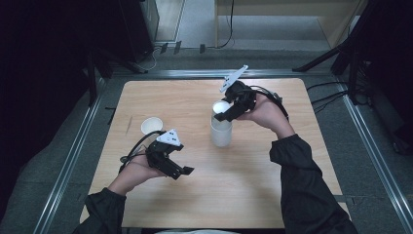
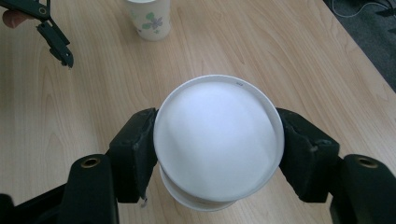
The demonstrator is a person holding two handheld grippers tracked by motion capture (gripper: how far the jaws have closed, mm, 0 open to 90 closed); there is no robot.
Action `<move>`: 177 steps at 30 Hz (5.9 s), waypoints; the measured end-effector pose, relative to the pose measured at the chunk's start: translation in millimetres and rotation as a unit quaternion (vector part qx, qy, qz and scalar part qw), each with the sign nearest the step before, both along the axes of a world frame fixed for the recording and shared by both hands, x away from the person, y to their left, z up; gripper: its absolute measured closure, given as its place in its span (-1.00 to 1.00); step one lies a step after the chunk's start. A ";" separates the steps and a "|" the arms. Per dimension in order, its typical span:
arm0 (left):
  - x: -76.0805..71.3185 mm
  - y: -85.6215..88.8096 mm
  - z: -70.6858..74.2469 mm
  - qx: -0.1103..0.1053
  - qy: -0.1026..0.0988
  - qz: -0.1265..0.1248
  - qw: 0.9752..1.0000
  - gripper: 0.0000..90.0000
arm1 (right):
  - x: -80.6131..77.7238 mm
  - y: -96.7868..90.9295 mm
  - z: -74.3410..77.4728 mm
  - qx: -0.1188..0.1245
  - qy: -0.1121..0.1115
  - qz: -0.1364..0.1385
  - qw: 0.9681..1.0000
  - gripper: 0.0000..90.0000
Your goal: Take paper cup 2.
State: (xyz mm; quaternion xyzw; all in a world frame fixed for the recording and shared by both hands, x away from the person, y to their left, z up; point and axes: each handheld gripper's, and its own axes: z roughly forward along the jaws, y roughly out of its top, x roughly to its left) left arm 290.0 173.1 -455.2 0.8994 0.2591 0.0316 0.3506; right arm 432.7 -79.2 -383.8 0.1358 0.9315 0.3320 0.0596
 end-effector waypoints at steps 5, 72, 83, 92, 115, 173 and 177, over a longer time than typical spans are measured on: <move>-0.1 -0.3 -0.8 -0.001 0.003 -0.001 1.000 -0.84 | -0.6 -0.3 1.3 0.002 0.001 -0.003 1.000 -0.24; 29.4 -41.6 2.5 -0.048 -0.003 -0.061 0.997 -0.83 | -90.3 -82.8 24.4 0.067 0.001 -0.041 0.997 -0.21; 32.4 -41.1 -1.0 -0.046 -0.010 -0.056 0.997 -0.83 | -97.6 -80.4 -12.3 0.075 0.029 -0.031 0.996 -0.21; 27.5 -43.5 -0.1 -0.063 -0.017 -0.059 0.996 -0.83 | -105.8 -71.8 -48.0 0.073 0.038 -0.016 0.996 -0.21; 14.4 -48.2 -15.0 -0.107 -0.015 -0.074 0.991 -0.83 | -111.4 -37.7 -53.0 0.154 0.060 0.020 0.986 -0.21; 6.5 -28.1 12.0 -0.036 -0.044 -0.089 0.994 -0.35 | -128.2 -41.6 -73.8 0.108 0.045 0.031 0.993 -0.38; 9.3 -29.5 11.6 -0.020 -0.035 -0.098 0.994 -0.35 | -127.6 -39.5 -79.7 0.092 0.044 0.036 0.994 -0.37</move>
